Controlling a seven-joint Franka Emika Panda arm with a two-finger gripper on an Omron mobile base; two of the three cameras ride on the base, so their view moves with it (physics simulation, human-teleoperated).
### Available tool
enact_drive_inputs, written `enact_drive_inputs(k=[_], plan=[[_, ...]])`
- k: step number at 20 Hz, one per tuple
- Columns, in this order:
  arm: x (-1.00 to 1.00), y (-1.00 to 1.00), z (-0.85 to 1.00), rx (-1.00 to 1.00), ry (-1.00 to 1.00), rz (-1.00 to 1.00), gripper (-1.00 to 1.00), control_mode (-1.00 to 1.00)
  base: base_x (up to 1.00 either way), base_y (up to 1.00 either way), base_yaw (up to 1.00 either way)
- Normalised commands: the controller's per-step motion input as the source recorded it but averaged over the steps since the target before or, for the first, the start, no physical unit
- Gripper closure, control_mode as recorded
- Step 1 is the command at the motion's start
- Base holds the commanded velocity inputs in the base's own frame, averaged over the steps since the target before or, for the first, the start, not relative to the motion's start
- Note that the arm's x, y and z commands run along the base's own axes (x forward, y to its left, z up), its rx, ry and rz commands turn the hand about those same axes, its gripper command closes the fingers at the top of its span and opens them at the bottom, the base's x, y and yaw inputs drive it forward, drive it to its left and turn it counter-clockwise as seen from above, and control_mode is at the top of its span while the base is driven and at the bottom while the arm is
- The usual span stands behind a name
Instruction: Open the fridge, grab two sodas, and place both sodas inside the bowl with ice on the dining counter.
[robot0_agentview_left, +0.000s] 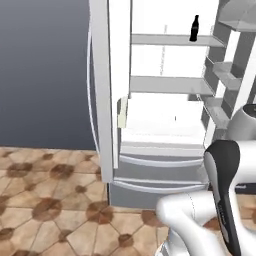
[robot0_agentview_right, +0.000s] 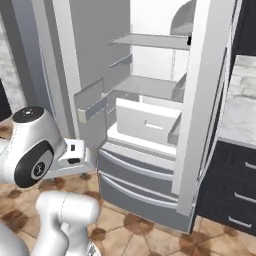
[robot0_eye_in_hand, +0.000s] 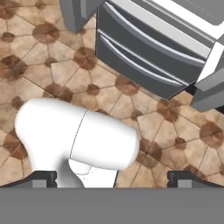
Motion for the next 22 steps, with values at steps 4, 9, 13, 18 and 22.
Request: enact_drive_inputs(k=[4, 9, 13, 18, 22], plan=[[0.0, 0.0, 0.0, 0.0, 0.0, 0.0, -1.0, 1.0, 0.92, 0.56, -0.18], [0.0, 0.0, 0.0, 0.0, 0.0, 0.0, -1.0, 1.0, 0.9, -0.03, -0.07], [0.0, 0.0, 0.0, 0.0, 0.0, 0.0, -1.0, 1.0, 0.58, -0.18, -0.12], [0.0, 0.0, 0.0, 0.0, 0.0, 0.0, -1.0, 1.0, 0.12, -0.16, -0.25], [0.0, 0.0, 0.0, 0.0, 0.0, 0.0, -1.0, 1.0, 0.0, 0.0, -0.33]])
